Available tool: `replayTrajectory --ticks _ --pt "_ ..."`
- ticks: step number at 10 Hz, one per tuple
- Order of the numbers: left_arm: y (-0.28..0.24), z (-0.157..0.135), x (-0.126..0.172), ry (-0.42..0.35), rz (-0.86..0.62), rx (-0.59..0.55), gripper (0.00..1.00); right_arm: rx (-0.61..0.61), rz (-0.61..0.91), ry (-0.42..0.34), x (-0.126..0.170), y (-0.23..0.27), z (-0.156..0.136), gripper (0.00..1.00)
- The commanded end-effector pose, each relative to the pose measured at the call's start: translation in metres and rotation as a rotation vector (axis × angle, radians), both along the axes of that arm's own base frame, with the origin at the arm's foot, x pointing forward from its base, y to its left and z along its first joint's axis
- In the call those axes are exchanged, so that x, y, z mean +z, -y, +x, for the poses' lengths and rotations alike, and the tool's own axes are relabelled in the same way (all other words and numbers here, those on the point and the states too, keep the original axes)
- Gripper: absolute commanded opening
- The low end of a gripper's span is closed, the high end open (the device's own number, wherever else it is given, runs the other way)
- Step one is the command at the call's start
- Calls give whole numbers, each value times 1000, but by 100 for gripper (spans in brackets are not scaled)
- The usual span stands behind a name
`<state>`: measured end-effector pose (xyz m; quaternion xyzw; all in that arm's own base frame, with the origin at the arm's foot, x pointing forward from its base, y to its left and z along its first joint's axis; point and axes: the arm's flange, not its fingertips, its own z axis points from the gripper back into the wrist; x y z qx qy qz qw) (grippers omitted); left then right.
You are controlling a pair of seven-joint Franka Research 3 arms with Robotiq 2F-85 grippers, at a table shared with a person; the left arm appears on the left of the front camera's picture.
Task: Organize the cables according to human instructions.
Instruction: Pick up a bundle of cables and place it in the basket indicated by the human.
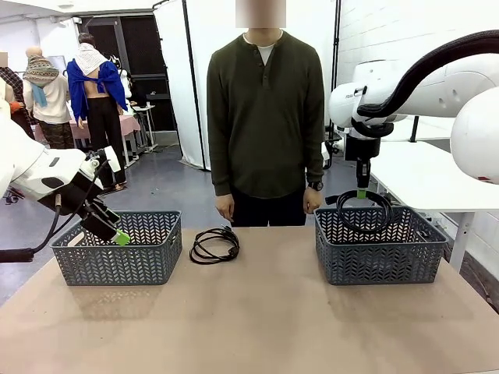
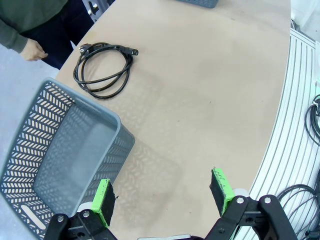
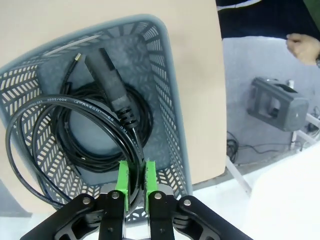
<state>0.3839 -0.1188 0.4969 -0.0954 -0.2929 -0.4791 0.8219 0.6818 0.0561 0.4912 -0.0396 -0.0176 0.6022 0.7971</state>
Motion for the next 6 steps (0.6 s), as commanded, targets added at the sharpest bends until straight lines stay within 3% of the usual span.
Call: replayTrajectory --ticks 1,2,6 --pt "-4 2 -2 -2 -16 -21 100 21 22 9 4 4 11 0" --pt "-4 2 -2 -2 -16 -21 100 25 20 3 3 4 13 0" --pt "-4 2 -2 -2 -16 -21 100 9 33 -31 -2 7 13 80"
